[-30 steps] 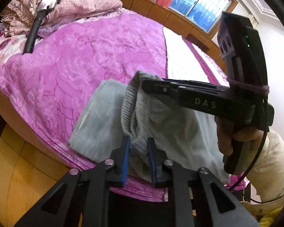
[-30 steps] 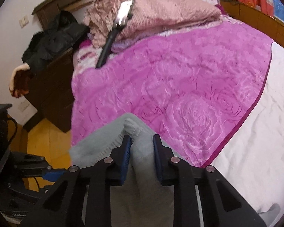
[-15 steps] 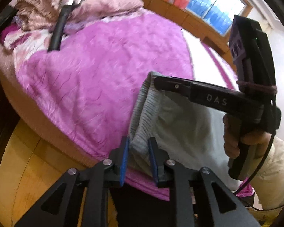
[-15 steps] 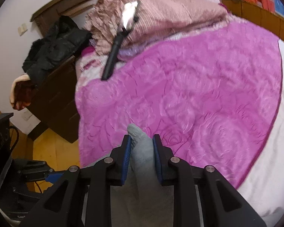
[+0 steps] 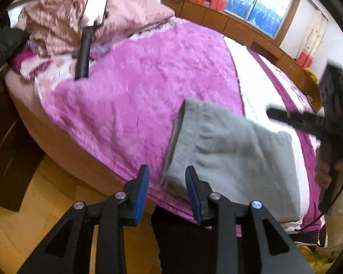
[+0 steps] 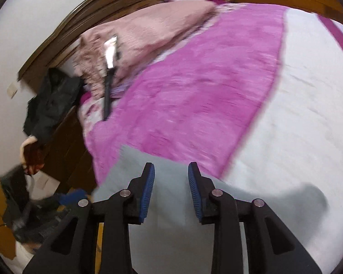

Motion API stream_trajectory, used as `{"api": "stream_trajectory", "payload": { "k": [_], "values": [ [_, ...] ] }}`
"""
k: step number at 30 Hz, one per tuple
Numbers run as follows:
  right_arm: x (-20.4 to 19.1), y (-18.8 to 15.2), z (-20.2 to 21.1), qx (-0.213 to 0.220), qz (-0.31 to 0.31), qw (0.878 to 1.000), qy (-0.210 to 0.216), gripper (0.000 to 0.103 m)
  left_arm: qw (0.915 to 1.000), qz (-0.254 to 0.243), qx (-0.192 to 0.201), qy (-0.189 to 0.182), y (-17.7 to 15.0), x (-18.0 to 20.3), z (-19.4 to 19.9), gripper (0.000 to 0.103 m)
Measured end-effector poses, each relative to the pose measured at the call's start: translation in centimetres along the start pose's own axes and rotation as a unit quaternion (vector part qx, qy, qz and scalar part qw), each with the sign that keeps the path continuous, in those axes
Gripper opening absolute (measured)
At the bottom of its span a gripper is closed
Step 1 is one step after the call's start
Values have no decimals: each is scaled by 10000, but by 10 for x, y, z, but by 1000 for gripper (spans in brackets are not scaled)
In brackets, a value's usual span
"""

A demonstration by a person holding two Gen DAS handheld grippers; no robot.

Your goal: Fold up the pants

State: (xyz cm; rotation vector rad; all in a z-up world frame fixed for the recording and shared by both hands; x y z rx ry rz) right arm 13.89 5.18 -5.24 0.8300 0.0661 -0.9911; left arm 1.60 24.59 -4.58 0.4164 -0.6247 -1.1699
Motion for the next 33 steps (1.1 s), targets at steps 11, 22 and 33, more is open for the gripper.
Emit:
{"api": "stream_trajectory", "payload": {
  "k": [11,22,33],
  "values": [
    [72,-48,21,-14,-629,9930,-998,23,9929,-531,224,-1039,49,101,-46,34],
    [105,-62,6,260,-917,9913,-909,23,9964,-626,-354,-445,30,89,-120,28],
    [90,-78,49,278,-1158,9898,-777,36,9960,-731,-520,47,18,91,-77,28]
  ]
}}
Point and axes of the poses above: each gripper's, at about its wrist camera, not at the fingertips, and z roughly against the way its jaws point, x to its right, y to its top, the point moved 8 cm from there along -z, roughly the way its jaws point, and after that the axes turned 2 degrees about x, right-handed, at the moved point
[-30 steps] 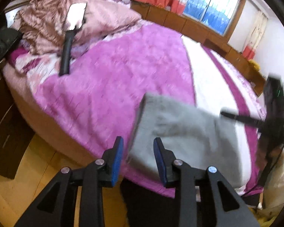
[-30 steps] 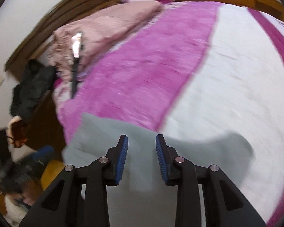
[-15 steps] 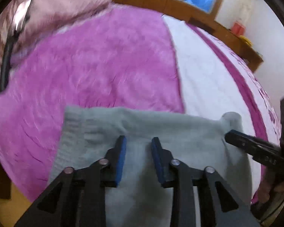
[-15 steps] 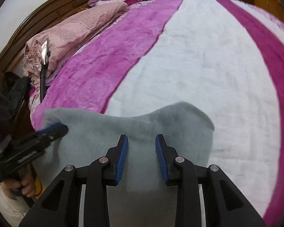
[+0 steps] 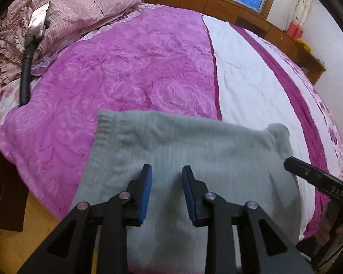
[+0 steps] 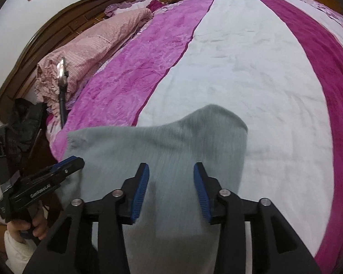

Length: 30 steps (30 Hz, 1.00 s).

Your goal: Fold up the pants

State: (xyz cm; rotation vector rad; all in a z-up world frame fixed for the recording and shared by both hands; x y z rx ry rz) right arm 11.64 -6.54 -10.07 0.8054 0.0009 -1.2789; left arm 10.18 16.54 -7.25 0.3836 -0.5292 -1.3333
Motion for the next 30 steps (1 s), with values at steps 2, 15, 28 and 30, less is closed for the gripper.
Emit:
{"api": "stream_trajectory", "payload": {
  "k": [2,15,28,30],
  "values": [
    [0,-10,13,-40,2,10000,-14,37,10000,6,-30,-18,-7,-1,9,29],
    [19,-76,31,-771,-427,9949,-495,47,9992,-80,-395,76,-54,-14,12,35],
    [26,-88,12,-936,-609,9937,-87,70,9994,-123,-330,-34,-58,-16,10,39],
    [24,-89,11,-911,-583,9941,-34,72,9993,-133,-333,-48,-58,-16,10,40]
  ]
}}
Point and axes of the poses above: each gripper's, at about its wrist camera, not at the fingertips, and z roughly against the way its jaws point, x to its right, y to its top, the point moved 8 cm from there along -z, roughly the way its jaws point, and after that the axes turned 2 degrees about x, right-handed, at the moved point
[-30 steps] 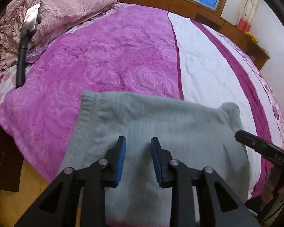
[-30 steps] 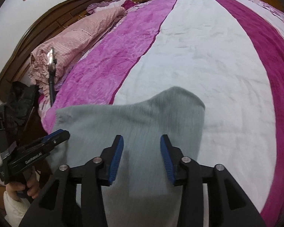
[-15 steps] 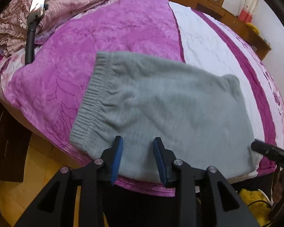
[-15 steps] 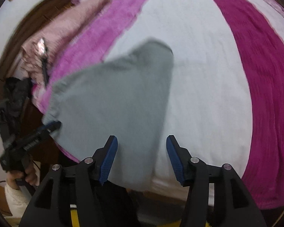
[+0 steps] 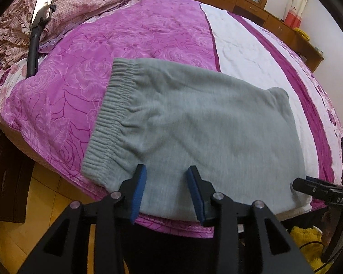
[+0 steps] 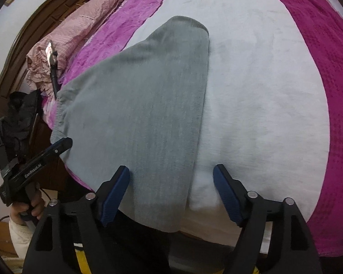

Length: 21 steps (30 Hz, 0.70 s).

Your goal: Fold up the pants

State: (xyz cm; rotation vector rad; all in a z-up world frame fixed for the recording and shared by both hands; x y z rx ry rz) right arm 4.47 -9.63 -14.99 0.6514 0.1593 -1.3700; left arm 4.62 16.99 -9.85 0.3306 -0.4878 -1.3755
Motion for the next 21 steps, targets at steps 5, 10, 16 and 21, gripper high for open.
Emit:
{"api": "stream_trajectory", "payload": {
  "k": [5,10,16,21],
  "values": [
    [-5,0,-2,44,21,9999,162,85,10000,-1,-48,-16,-1,1,0,42],
    [-1,4,3,5,-481,9969,629,86,9999,42,-64,135,-2,3,5,42],
    [18,16,26,370,-1391,9856,885,75,10000,22,96,0,2,20,25,42],
    [10,21,25,454,-1100,9894,829,61,9987,-232,293,-354,6,46,32,42]
  ]
}}
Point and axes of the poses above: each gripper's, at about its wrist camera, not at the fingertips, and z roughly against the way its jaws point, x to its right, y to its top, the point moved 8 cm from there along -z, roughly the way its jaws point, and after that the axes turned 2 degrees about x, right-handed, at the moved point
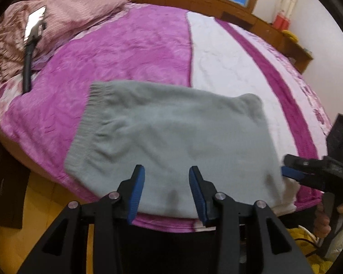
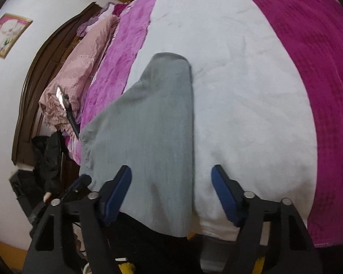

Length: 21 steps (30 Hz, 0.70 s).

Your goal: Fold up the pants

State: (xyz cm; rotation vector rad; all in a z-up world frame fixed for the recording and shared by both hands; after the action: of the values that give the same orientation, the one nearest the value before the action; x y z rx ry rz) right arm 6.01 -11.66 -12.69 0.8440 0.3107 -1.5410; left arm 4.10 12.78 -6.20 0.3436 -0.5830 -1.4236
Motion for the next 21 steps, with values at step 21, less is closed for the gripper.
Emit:
{"api": "stream_trajectory", "payload": {
  "k": [21],
  "values": [
    [0,-2,-21,-1,433,9990,-98,34,9987,-320,-318,-239,-21,12,-41,46]
  ]
}}
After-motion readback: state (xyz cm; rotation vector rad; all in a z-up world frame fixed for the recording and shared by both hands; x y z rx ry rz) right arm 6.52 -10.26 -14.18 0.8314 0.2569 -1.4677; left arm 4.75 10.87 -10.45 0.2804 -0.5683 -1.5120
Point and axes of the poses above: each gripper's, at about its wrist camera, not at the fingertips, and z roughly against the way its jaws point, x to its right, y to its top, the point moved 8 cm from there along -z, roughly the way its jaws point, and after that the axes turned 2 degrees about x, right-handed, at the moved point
